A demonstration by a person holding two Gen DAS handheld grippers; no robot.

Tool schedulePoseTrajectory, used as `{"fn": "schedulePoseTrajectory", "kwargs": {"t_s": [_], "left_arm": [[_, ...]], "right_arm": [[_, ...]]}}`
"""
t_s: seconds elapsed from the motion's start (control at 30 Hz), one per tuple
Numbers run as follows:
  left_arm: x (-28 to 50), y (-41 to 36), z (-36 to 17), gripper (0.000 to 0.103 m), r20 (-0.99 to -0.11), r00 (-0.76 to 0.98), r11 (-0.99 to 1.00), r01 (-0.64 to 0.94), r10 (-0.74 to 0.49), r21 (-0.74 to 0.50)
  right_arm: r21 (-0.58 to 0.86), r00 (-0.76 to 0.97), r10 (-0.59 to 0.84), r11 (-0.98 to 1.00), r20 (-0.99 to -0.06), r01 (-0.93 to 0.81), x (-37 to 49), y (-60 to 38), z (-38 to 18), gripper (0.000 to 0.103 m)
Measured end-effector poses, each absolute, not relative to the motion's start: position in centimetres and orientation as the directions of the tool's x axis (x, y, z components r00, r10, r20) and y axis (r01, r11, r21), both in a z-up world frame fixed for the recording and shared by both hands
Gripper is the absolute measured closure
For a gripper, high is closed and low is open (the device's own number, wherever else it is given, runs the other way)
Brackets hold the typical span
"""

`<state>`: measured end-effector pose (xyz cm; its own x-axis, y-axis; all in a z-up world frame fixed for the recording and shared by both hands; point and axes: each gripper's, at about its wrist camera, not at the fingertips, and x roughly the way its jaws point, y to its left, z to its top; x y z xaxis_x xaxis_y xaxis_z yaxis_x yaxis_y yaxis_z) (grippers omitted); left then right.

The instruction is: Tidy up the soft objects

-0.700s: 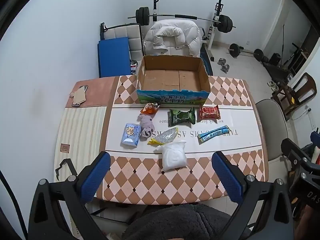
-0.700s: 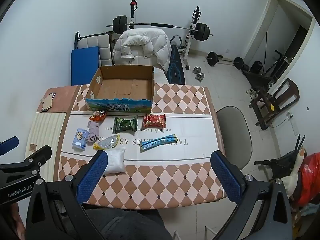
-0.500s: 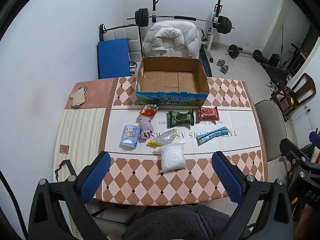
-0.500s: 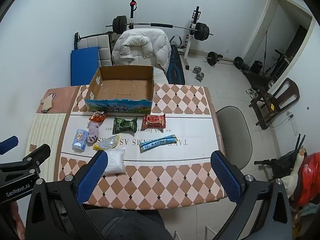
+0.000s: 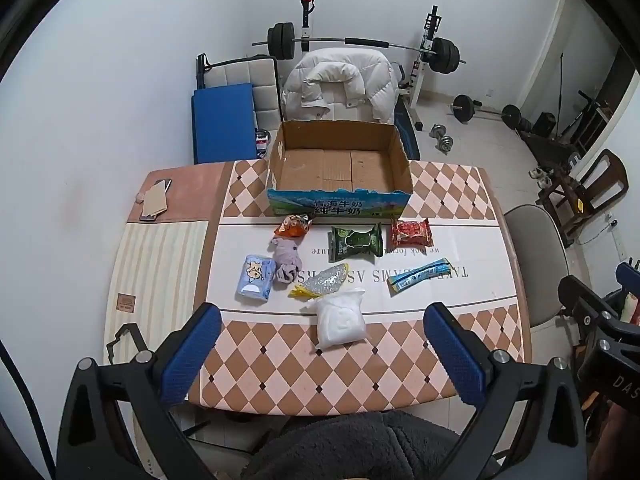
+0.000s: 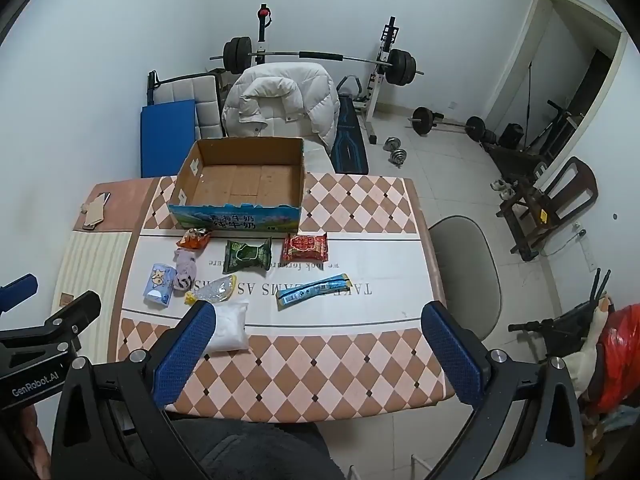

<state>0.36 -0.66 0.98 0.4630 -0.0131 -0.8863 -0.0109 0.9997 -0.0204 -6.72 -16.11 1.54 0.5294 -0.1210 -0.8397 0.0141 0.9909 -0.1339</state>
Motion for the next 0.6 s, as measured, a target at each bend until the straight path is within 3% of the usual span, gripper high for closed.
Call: {"fn": "schedulePoseTrajectory", "kwargs": {"t_s": [0.6], "left_arm": [[-0.2,-0.76,1.14,0.0,-0.881,0.473,1.0,-0.009,-0.003,-0.008]], "right_arm": [[-0.12,0.528,-0.119,0.992,-0.841,0.033,-6.74,-16.09,1.32,0.0]]}}
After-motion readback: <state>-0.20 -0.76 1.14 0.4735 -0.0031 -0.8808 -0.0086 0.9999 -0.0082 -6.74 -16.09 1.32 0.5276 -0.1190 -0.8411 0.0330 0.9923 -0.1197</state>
